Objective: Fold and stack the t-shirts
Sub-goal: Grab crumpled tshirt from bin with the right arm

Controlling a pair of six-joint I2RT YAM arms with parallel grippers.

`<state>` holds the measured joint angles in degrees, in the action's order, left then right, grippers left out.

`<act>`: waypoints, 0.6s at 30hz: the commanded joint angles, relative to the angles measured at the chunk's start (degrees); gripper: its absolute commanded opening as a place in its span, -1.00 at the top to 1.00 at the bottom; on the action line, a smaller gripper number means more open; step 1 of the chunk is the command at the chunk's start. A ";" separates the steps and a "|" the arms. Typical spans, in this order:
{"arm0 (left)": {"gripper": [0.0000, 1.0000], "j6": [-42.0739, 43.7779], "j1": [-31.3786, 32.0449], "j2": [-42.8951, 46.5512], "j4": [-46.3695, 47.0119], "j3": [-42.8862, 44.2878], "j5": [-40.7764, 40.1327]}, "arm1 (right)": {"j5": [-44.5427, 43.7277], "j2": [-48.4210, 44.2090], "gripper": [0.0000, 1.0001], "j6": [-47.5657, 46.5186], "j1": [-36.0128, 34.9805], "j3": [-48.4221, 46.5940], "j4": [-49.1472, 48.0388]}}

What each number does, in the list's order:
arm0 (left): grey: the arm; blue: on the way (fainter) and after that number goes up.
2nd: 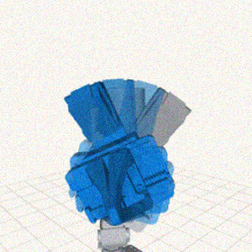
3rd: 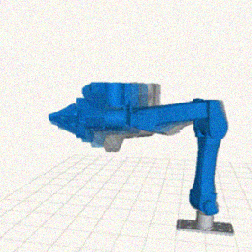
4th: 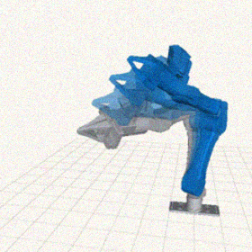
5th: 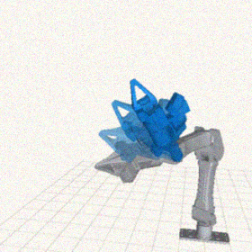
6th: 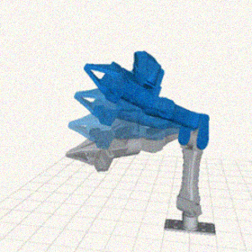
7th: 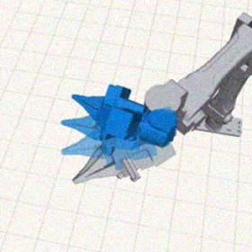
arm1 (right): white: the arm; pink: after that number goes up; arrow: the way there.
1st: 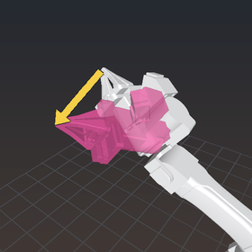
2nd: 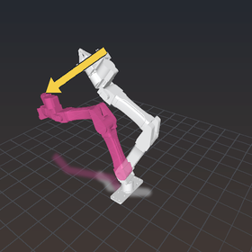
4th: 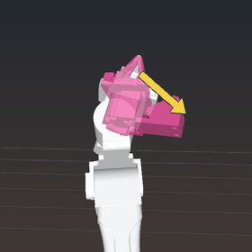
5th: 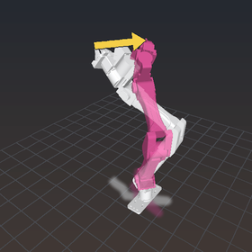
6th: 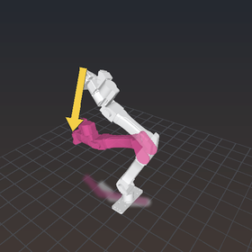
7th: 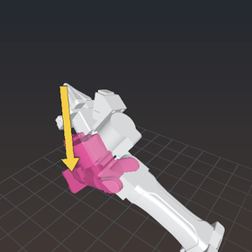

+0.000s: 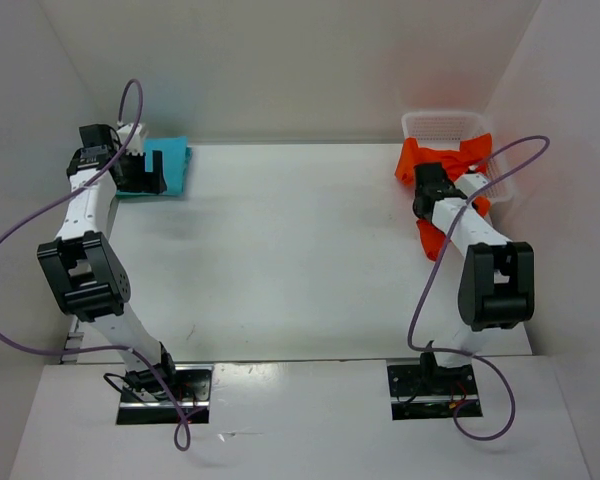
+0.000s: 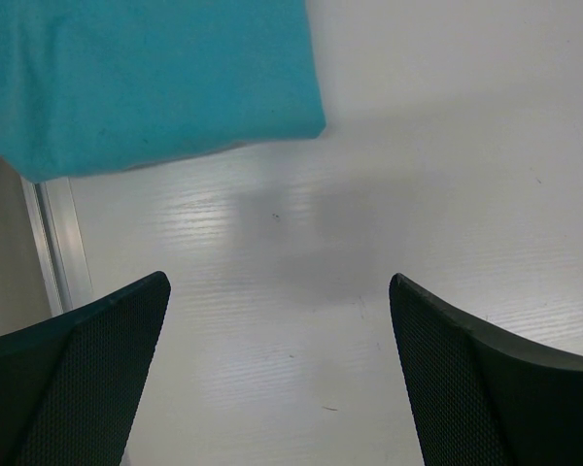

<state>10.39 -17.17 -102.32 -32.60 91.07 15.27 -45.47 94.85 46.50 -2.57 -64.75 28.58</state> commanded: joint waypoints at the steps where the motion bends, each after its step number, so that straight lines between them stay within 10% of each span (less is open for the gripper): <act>1: -1.00 0.24 -0.23 3.97 1.13 -0.54 1.34 | -4.10 2.42 -0.33 -1.41 4.05 -2.20 0.85; 8: -1.00 1.38 -0.23 5.03 0.61 -0.54 1.34 | -2.69 7.36 -0.85 -2.64 4.94 -3.54 1.92; 13: -1.00 1.38 -0.23 5.03 0.08 -0.54 0.82 | -0.24 10.17 -0.77 -4.83 6.61 -3.54 -1.50; 14: -1.00 1.38 -0.23 5.03 0.08 -0.54 0.82 | 0.38 10.18 -0.65 -4.84 6.61 -4.06 -1.51; 18: -1.00 1.38 -0.23 5.55 0.08 -0.01 0.29 | 0.48 10.97 1.00 -5.54 6.61 -4.07 -2.82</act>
<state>10.74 -17.17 -99.26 -32.82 90.72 15.22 -44.10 105.45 41.25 3.66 -67.16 28.42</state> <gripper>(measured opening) 1.001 0.109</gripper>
